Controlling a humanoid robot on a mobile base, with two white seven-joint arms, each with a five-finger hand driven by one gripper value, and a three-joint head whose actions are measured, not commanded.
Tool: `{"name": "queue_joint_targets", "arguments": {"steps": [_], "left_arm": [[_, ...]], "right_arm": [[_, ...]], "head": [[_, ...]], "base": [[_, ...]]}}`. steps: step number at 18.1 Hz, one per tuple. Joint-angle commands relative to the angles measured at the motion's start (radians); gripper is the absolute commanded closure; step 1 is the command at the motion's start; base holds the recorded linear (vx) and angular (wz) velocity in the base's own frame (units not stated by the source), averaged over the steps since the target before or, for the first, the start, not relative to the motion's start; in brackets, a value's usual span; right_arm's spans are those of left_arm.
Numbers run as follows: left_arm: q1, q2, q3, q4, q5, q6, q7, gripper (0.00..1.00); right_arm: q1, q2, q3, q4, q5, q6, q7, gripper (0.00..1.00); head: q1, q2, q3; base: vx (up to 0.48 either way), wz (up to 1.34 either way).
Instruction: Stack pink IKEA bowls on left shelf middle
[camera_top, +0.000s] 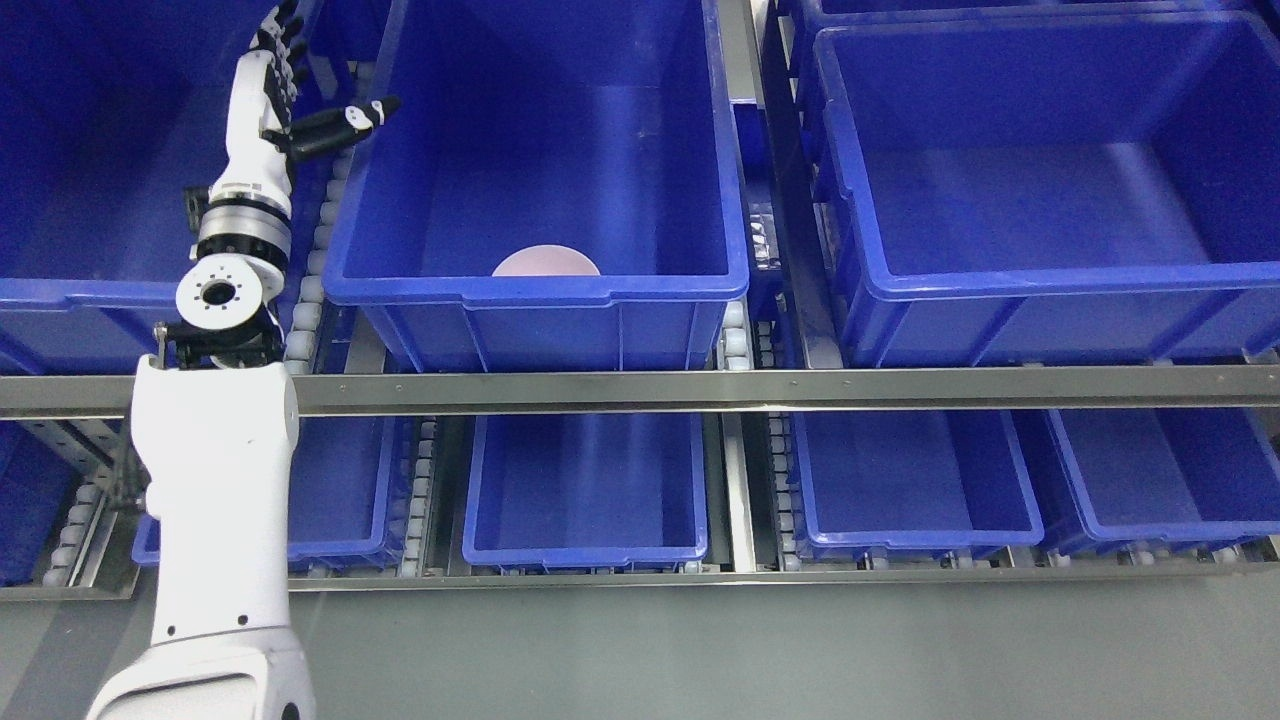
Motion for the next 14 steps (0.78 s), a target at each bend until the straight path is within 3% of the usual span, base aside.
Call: {"name": "queue_joint_targets", "arguments": {"steps": [1, 5, 14], "left_arm": [[0.083, -0.010, -0.023, -0.309, 0.118, 0.065, 0.001, 0.00], [0.151, -0.010, -0.025, -0.315, 0.118, -0.064, -0.031, 0.00], [0.169, -0.010, -0.032, -0.317, 0.118, -0.072, -0.037, 0.00]], "right_arm": [[0.002, -0.017, -0.011, -0.034, 0.000, -0.001, 0.001, 0.00], [0.002, -0.017, -0.011, -0.034, 0.000, -0.001, 0.001, 0.00], [0.002, -0.017, -0.011, -0.034, 0.000, -0.001, 0.001, 0.00]], "head": [[0.0000, 0.000, 0.000], [0.0000, 0.000, 0.000], [0.0000, 0.000, 0.000]], "base": [[0.000, 0.00], [0.000, 0.00], [0.000, 0.00]]}}
